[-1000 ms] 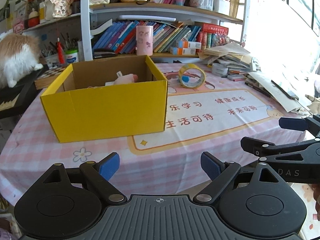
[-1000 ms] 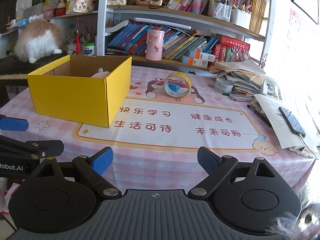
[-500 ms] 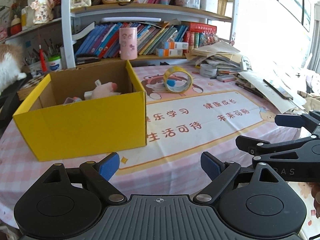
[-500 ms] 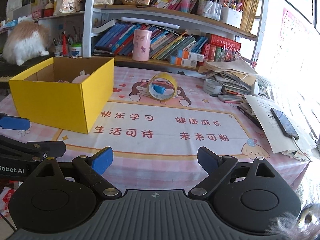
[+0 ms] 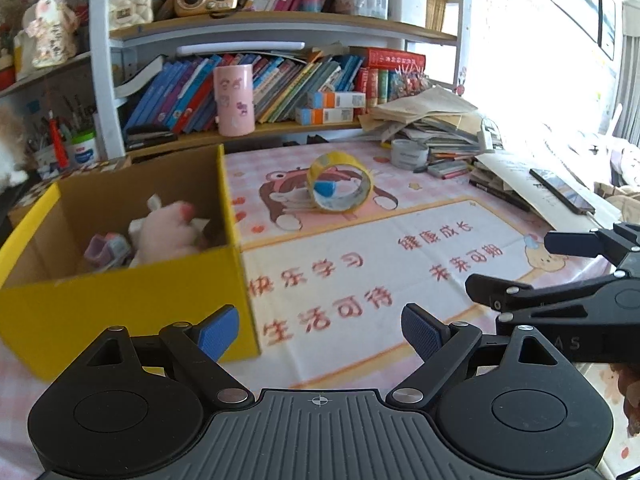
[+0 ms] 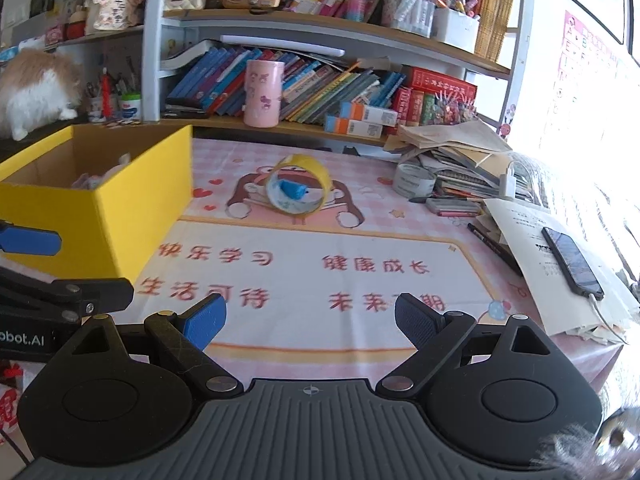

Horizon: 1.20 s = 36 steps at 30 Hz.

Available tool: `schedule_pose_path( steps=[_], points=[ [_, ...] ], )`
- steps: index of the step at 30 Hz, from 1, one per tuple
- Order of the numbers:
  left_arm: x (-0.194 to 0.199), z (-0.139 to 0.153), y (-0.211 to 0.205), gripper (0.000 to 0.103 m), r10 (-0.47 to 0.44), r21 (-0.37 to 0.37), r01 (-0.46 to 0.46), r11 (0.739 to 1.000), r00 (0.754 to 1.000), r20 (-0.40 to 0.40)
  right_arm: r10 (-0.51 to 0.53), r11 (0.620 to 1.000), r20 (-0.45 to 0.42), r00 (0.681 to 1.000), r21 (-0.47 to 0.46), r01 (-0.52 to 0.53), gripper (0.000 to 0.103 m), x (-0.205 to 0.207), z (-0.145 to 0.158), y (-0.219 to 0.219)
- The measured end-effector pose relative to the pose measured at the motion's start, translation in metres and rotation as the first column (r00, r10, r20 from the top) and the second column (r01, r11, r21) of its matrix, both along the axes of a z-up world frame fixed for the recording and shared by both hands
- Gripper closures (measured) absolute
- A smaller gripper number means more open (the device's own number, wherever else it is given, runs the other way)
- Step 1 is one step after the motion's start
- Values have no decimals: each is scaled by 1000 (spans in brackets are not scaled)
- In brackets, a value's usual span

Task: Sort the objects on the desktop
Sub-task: 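Turn both open grippers toward the yellow tape roll on the table, then close the left gripper on the tape roll rim while the right gripper approaches the blue item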

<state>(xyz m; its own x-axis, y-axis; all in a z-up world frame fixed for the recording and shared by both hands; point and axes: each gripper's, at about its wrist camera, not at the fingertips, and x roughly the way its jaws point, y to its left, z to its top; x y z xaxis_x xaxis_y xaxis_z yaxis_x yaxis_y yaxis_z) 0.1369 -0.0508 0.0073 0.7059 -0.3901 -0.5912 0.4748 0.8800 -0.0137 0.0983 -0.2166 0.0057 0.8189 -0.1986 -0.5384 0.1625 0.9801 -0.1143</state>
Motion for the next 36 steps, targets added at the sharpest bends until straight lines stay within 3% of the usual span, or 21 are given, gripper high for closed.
schedule_pose_path(
  steps=[12,26,36],
  points=[
    [44,5,-47,12,32,18,-32,999,999,6,2,999,30,1000,42,-4,12,56,9,-61],
    [88,2,-91,12,164,26,-163,986,986,-29,125,990,51,991,55,-128,12,117,15,-117],
    [112,-7,-116,12,227,62,-222,973,971,-77,177,977,27,984,113,-179,12,156,6,-153]
  ],
)
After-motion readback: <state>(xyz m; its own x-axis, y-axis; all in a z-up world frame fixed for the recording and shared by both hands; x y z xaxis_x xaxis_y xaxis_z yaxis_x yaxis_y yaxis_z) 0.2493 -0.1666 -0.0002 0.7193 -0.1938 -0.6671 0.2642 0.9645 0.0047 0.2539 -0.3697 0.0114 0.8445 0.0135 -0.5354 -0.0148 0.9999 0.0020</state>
